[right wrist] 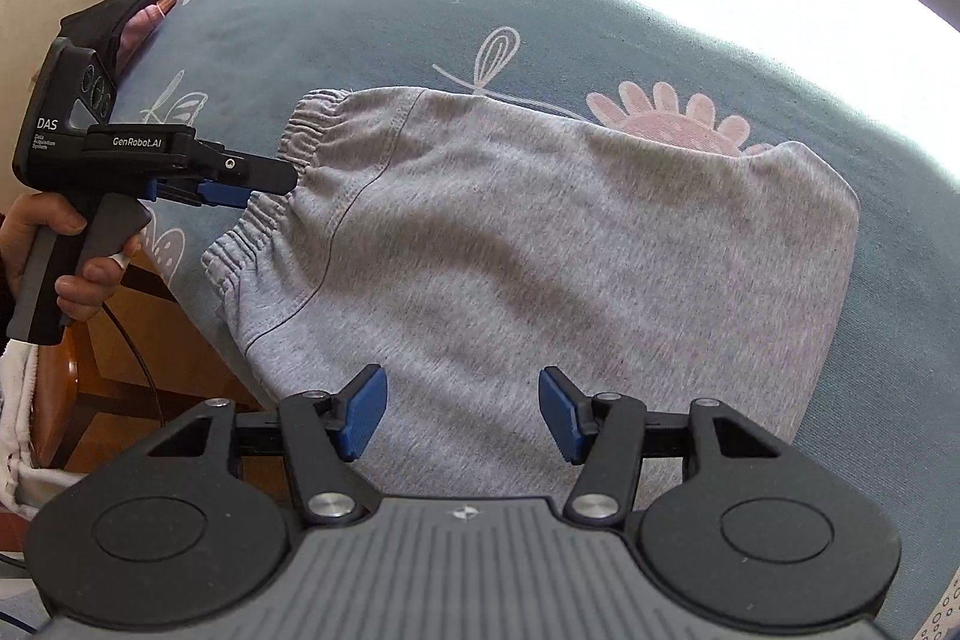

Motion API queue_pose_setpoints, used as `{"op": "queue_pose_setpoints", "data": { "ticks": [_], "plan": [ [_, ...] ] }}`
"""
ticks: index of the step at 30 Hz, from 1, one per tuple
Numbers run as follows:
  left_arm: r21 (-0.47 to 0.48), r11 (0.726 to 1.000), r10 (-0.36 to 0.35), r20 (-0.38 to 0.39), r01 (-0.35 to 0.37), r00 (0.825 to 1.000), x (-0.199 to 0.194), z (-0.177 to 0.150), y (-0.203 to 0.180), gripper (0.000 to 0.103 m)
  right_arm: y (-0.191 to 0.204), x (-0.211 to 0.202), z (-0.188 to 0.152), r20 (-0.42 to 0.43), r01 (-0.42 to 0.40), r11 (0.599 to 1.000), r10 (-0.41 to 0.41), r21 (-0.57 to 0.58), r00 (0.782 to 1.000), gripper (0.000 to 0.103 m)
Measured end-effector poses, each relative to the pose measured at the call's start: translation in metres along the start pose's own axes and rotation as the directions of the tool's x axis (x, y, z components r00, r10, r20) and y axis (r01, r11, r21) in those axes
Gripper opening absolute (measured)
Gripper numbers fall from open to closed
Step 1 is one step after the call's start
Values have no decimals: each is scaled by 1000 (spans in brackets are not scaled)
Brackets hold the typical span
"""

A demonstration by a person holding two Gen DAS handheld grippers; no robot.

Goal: Fold clothes
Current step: 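Lower the open left gripper onto the sweatpants waistband edge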

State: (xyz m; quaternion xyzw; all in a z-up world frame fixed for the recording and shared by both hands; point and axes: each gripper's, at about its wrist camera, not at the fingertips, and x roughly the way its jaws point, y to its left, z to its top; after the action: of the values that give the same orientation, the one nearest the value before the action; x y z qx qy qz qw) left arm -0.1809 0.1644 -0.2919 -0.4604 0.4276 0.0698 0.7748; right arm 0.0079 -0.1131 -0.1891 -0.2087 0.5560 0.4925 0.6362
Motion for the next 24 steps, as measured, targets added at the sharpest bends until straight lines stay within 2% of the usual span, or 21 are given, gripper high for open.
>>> {"op": "queue_pose_setpoints", "data": {
  "ticks": [4,6,10,13,15,20,24],
  "plan": [
    [-30,996,-88,-16,88,996,4,15,10,99,4,4,9,-8,8,1000,-8,-11,1000,61],
    [-52,989,-142,-36,140,989,13,26,13,99,4,6,12,-2,5,1000,-5,-2,1000,61],
    [-35,979,-202,-88,199,975,29,42,9,101,4,13,23,6,2,1000,-2,13,1000,61],
    [-50,971,-238,-98,234,966,31,41,12,101,3,14,29,17,-3,1000,3,17,1000,61],
    [-100,959,-275,-109,265,955,29,34,20,101,2,14,31,23,-8,1000,8,22,1000,61],
    [-169,944,-308,-129,285,943,24,6,24,101,-1,9,28,27,-21,1000,21,21,999,61],
    [-132,953,-290,-134,273,948,33,24,16,101,-9,6,25,29,-20,999,19,41,999,61]
  ]
}}
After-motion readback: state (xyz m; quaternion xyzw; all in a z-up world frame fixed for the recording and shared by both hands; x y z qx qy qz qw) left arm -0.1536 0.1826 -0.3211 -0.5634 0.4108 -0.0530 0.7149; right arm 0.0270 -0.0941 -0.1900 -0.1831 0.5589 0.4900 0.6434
